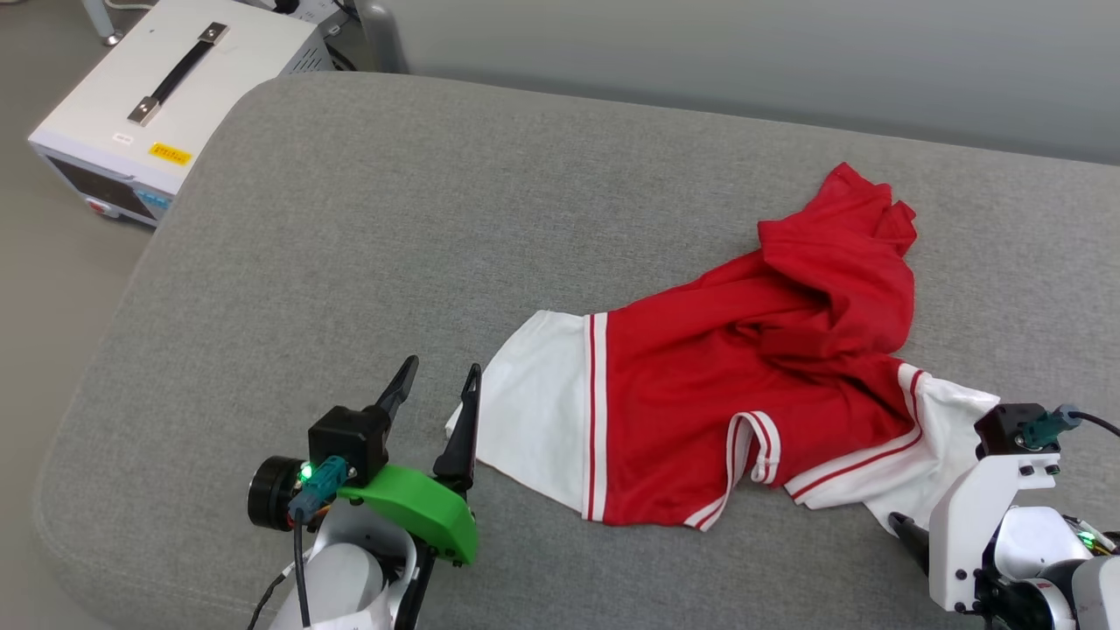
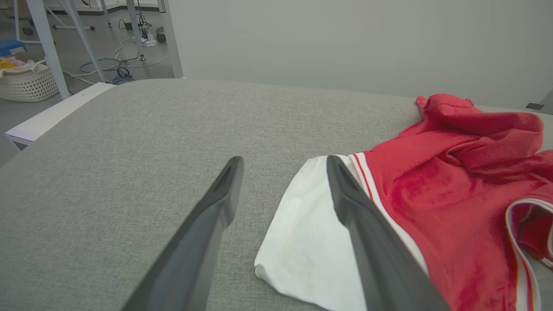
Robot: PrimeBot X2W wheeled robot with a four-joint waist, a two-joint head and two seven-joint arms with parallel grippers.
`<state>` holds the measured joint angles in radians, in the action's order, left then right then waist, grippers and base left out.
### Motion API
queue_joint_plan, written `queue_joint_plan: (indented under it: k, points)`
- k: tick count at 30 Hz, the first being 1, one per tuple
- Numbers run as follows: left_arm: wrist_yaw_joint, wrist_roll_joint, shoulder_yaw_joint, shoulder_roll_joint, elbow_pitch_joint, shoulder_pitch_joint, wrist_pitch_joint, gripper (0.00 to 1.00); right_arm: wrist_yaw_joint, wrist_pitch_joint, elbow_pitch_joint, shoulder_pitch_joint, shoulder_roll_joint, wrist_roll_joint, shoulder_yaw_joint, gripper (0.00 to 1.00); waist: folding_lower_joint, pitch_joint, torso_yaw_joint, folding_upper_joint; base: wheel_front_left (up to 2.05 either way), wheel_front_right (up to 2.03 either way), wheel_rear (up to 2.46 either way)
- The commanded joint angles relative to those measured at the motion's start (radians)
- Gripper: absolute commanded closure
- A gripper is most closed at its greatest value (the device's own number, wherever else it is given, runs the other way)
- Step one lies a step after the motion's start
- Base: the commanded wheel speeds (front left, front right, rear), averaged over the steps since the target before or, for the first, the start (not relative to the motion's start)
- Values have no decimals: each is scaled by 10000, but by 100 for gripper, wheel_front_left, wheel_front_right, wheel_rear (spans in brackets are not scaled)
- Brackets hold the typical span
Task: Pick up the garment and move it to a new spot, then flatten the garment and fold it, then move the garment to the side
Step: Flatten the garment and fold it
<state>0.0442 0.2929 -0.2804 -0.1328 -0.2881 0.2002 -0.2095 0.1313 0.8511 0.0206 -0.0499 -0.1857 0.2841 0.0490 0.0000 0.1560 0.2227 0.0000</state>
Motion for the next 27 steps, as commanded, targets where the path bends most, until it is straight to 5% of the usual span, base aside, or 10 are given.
queue_joint_plan:
  k: [1, 6, 7, 8, 10, 16, 27]
  points:
    - [20, -37, 7, 27, -59, 189, -88, 0, -6, 94, 116, -203, 118, -46, 35, 0, 0, 208, 254, 0, 0, 0, 0]
    - [0, -5, 2, 39, -190, 292, -180, 0, -6, 132, 534, -229, 309, -133, 40, 0, 0, 411, 481, 0, 0, 0, 0]
    - [-3, 2, 5, 39, -203, 302, -197, 0, -6, 155, 624, -209, 313, -157, 30, 20, 0, 431, 496, 0, 0, 0, 0]
    - [-5, 9, 7, 34, -222, 310, -216, 0, -6, 162, 704, -185, 281, -179, -28, 70, 0, 453, 509, 0, 0, 0, 0]
    - [-12, 21, 15, 18, -255, 315, -247, 0, -6, 79, 777, -156, 230, -170, -87, 100, 0, 474, 498, 0, 0, 0, 0]
    - [-31, 45, -4, -48, -452, 287, -288, 0, -6, -282, 714, -130, -195, -60, -161, 100, 0, 263, 208, 0, 0, 0, 0]
    - [-28, 141, -159, -90, -729, 176, -309, 0, -6, 797, -272, 482, -2888, 999, 560, 100, 0, -116, -589, 0, 0, 0, 0]
